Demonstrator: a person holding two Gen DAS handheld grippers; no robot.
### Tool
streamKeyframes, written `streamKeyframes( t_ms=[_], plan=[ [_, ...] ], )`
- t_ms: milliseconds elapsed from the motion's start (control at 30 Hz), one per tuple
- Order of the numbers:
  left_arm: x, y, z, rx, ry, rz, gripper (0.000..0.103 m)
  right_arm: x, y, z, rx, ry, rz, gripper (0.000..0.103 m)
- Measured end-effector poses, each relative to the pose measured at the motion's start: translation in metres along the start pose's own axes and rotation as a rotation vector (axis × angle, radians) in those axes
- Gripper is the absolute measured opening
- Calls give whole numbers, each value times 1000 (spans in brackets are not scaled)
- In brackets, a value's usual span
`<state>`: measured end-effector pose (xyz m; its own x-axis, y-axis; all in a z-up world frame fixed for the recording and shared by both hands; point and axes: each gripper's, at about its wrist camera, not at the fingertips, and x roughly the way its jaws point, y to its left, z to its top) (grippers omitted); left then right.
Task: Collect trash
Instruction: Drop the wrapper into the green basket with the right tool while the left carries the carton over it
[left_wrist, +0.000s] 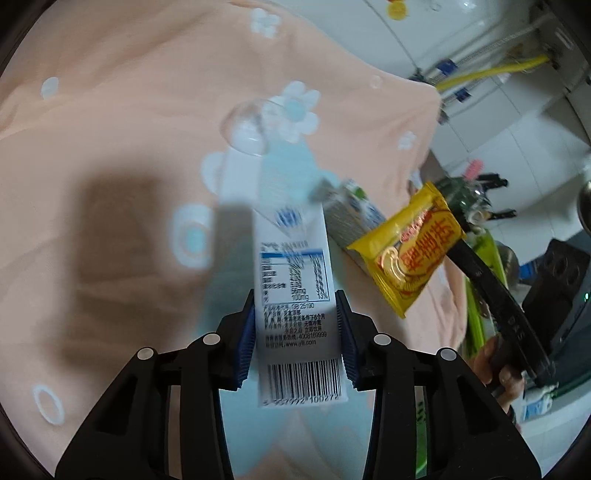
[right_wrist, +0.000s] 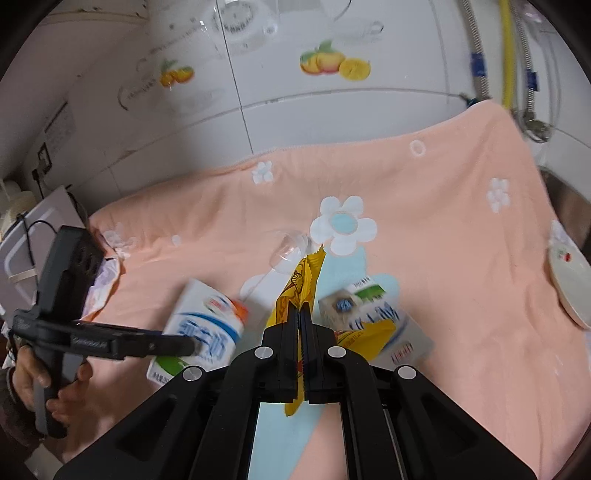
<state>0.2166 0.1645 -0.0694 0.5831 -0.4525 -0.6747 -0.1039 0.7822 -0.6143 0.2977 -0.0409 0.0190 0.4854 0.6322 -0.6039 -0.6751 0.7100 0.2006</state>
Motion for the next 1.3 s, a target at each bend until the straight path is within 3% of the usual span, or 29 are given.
streamKeyframes(
  t_ms=[367, 700, 1000, 1300],
  plan=[
    [2, -70, -52, 110, 64, -122, 38, -118, -5, -62, 67, -85, -103, 2],
    [27, -150, -108, 249, 180, -242, 38, -213, -45, -153, 189, -86, -316, 2],
    [57, -200, -154, 331, 288, -288, 38, -255, -83, -225, 326, -46, -459, 2],
    [75, -227, -184, 384, 356, -289, 38, -269, -110, -267, 427, -23, -505, 5]
  ],
)
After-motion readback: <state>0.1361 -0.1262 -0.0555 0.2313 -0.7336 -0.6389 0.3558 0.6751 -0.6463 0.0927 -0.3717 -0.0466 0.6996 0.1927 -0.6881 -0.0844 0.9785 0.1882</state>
